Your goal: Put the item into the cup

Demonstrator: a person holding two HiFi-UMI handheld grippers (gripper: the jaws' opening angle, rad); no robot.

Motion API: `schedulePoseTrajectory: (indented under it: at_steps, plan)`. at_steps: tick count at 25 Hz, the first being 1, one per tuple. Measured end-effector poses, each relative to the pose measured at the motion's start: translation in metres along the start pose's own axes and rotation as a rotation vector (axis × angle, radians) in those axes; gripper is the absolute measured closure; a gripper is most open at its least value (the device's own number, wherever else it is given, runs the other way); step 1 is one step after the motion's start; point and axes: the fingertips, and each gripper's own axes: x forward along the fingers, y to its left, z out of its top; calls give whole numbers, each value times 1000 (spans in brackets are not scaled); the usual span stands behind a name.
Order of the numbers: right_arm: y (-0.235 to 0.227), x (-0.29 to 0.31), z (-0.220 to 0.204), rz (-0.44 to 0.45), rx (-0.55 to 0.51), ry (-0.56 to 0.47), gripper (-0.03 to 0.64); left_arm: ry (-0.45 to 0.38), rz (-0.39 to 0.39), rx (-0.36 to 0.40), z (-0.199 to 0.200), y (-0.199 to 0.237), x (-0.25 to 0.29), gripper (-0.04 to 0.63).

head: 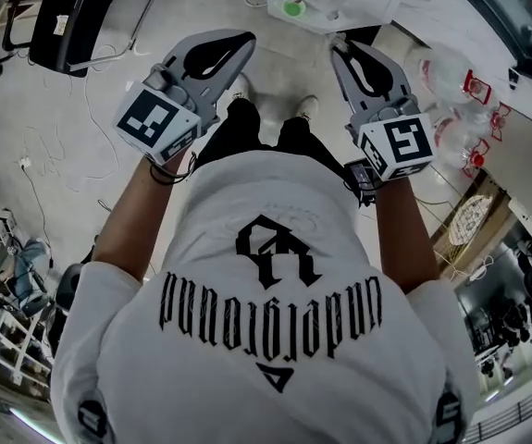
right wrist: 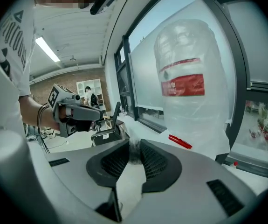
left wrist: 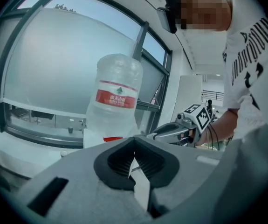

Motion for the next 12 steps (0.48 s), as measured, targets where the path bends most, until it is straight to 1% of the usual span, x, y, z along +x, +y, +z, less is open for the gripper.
schedulePoseTrajectory:
  at_steps: [4,8,12]
  plan:
    - [-4,15,-18,-7,24,26,538,9,-32,-13,-20,4,6,581]
    - [-11,30,-42,-30,62,51,538,25,-40,-30,-40,11,15,580]
    - [-9,49,-66,-42,88,67,538,41,-49,-26,-58,23,23,580]
